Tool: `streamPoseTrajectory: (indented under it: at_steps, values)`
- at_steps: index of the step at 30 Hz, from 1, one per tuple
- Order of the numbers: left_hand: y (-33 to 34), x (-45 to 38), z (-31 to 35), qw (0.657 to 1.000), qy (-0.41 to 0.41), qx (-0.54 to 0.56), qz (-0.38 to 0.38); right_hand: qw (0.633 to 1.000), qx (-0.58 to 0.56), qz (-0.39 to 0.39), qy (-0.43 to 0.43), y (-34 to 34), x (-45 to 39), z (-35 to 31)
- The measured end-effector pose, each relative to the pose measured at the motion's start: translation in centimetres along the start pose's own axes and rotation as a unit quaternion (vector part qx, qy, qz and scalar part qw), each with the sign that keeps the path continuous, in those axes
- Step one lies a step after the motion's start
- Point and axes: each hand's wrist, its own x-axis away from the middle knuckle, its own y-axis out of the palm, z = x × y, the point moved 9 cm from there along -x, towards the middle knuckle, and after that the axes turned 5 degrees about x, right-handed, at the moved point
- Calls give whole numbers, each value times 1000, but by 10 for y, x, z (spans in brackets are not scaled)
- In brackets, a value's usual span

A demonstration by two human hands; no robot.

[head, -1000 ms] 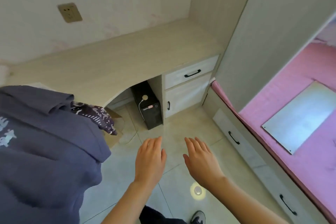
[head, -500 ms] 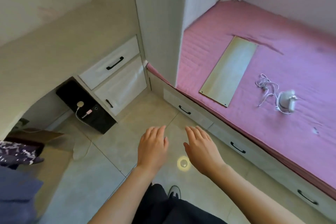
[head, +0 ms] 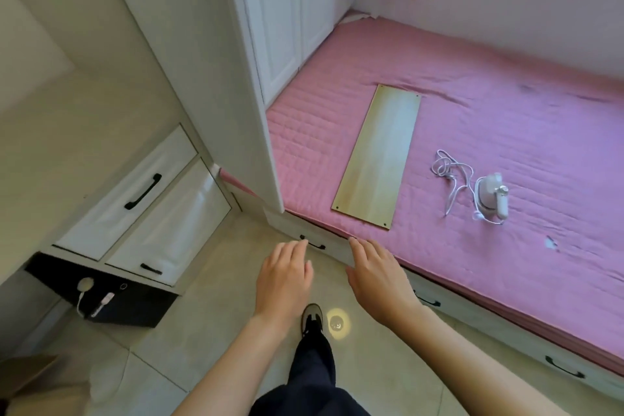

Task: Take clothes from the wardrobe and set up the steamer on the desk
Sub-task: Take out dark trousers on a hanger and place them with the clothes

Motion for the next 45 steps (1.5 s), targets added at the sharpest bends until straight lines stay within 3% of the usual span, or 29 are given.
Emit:
streamPoseTrajectory:
  at_steps: [10, 17, 23, 35, 45]
  values:
    - [-1, -142, 9, 998, 51, -17, -18, 998, -52, -23, 21, -29, -123, 39]
    - [11, -206, 12, 997, 48, -21, -51, 998, -56, -29, 24, -35, -184, 72]
    - [12, -264, 17, 999, 21, -29, -35, 999, -40, -22, -15, -49, -243, 97]
    - [-12, -365, 15, 992, -104, -29, 63, 988, 2, -5, -152, -90, -373, 137]
    - [-92, -444, -21, 960, -208, -16, 187, 971, -5, 47, -233, -157, -468, 102]
